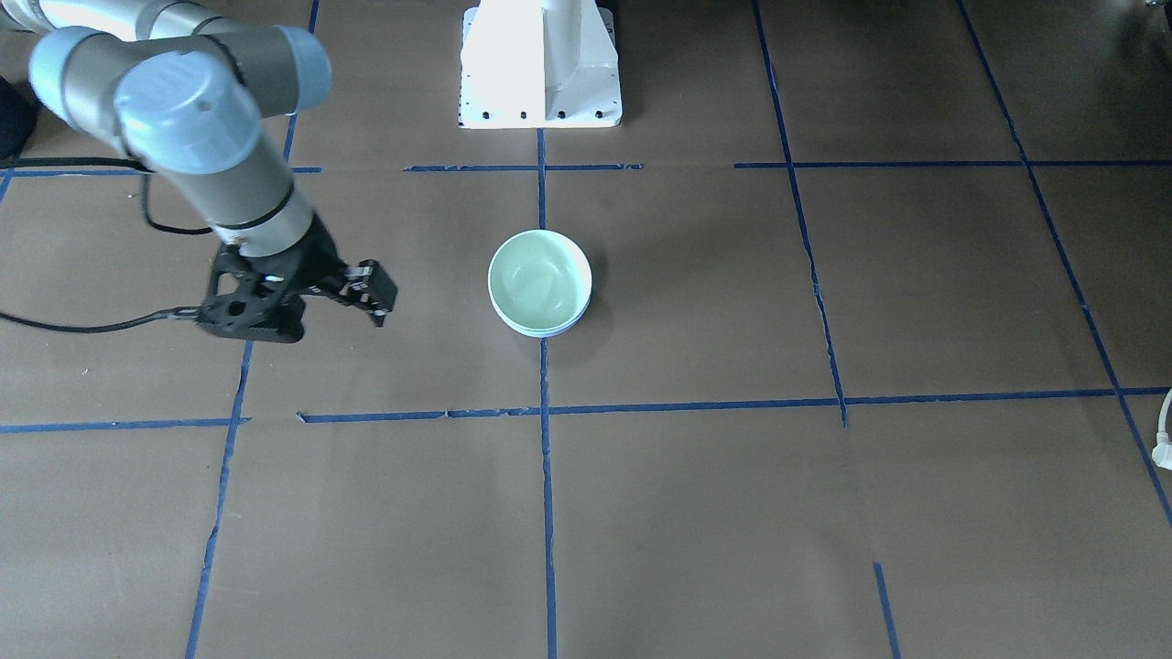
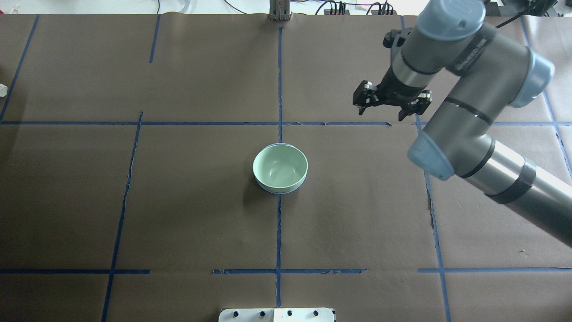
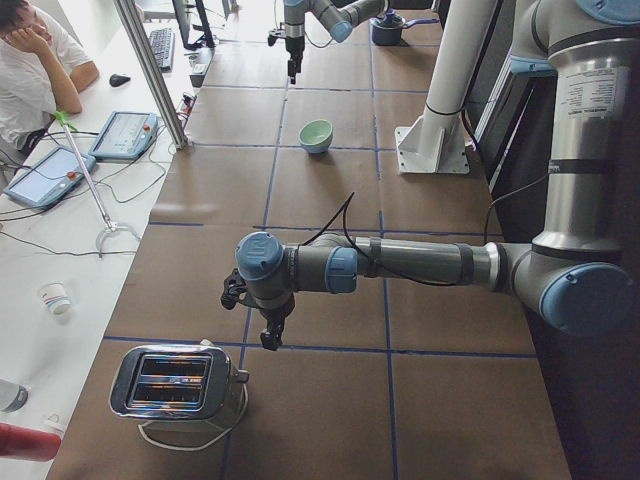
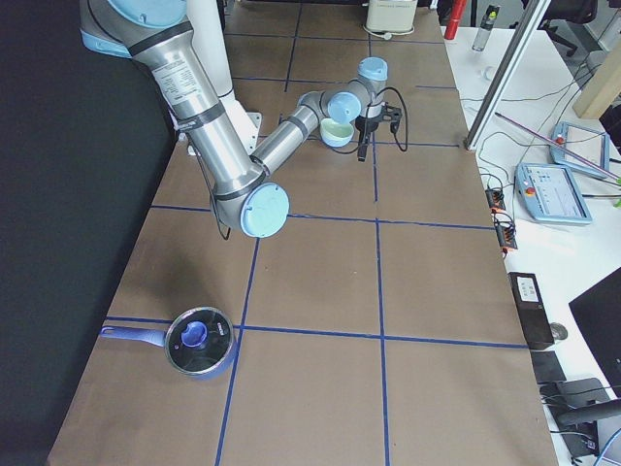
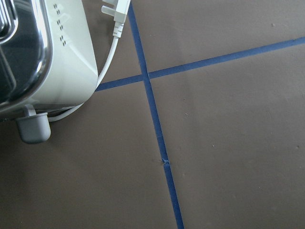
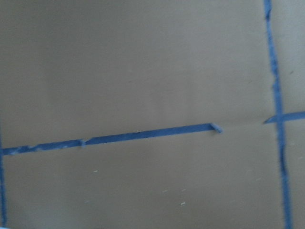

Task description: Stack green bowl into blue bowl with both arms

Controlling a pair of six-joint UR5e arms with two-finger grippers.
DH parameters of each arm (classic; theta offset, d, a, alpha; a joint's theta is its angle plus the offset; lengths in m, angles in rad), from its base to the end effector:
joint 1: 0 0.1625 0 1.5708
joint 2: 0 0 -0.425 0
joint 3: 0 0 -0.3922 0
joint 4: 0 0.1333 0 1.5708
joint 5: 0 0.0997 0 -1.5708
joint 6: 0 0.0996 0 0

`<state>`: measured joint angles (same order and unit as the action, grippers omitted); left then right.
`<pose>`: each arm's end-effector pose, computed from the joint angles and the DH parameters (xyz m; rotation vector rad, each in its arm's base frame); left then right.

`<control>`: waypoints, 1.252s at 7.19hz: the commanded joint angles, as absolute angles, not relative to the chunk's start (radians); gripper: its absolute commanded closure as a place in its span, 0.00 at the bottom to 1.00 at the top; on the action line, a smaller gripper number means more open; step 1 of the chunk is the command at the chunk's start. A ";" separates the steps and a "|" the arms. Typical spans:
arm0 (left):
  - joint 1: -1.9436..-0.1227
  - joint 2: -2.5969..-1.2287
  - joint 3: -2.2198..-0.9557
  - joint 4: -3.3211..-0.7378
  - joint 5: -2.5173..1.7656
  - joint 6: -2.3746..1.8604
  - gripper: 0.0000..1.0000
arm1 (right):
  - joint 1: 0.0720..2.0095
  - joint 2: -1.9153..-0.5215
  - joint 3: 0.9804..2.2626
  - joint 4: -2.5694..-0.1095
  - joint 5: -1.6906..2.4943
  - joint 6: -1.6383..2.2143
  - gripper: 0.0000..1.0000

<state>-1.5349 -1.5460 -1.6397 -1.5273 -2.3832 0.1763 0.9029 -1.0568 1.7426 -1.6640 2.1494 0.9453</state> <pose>-0.0437 -0.4829 0.6385 0.0577 0.8118 0.2006 -0.3356 -0.5527 0.2977 -0.0069 -0.8034 0.0909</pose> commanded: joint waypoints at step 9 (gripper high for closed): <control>-1.549 -1.506 -1.614 -1.536 -2.358 0.135 0.00 | 1.566 -1.802 1.772 -1.681 2.310 -0.165 0.00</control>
<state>-1.5468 -1.5170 -1.6130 -1.5351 -2.3629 0.1328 1.5102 -1.7537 1.7746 -1.6812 2.2941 -0.1111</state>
